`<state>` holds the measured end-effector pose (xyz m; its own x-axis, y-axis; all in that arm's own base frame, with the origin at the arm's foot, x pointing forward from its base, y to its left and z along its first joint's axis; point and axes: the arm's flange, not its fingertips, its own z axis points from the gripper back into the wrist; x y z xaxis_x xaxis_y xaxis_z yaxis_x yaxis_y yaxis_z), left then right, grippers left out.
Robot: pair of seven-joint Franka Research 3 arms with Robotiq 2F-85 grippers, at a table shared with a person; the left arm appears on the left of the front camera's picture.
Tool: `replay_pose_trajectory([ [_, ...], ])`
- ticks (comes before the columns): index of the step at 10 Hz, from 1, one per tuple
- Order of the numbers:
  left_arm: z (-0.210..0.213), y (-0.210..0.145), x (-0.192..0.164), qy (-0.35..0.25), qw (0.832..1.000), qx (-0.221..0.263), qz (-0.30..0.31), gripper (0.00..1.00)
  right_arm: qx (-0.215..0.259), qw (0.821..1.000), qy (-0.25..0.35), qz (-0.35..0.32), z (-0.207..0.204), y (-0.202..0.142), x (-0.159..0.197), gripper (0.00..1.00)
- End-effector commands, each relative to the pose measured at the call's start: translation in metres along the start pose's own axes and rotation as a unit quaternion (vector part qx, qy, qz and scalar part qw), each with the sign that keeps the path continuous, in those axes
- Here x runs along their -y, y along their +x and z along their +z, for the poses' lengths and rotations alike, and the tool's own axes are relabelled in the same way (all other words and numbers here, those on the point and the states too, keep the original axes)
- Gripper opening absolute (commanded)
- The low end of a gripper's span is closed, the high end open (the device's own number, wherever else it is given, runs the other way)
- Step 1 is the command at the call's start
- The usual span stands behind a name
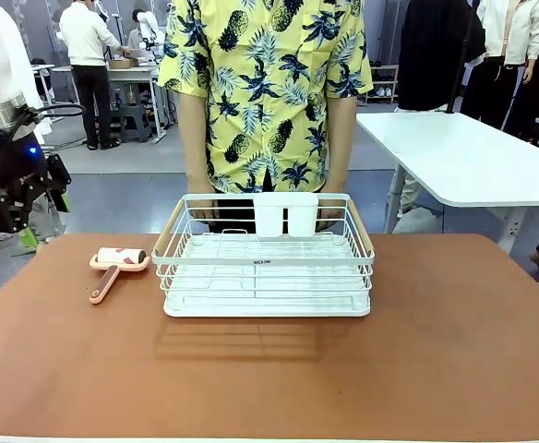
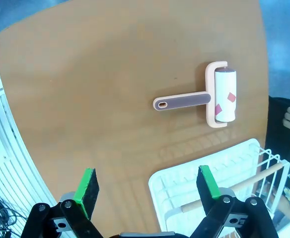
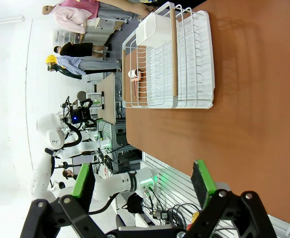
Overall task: Clean the table.
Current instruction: Place the Lint Roller down when the Dish drying rack is positioned in the middle of the table.
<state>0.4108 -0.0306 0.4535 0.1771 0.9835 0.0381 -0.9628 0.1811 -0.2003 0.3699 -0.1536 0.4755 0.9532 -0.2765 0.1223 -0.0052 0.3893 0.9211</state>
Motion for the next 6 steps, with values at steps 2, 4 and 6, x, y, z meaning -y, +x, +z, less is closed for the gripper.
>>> replay_pose_trajectory([
  [2,-0.0012,0.0005,-0.0023,-0.007,1.0,0.001,0.001,1.0,-0.001,1.0,0.003,0.006,0.0018,-0.0012,-0.002,1.0],
  [4,-0.0012,0.0005,-0.0023,-0.007,1.0,0.001,0.001,1.0,-0.001,1.0,0.003,0.006,0.0018,-0.0012,-0.002,1.0],
  [6,-0.0012,0.0005,-0.0023,-0.007,1.0,0.001,0.001,1.0,-0.001,1.0,0.003,0.006,0.0018,-0.0012,-0.002,1.0],
])
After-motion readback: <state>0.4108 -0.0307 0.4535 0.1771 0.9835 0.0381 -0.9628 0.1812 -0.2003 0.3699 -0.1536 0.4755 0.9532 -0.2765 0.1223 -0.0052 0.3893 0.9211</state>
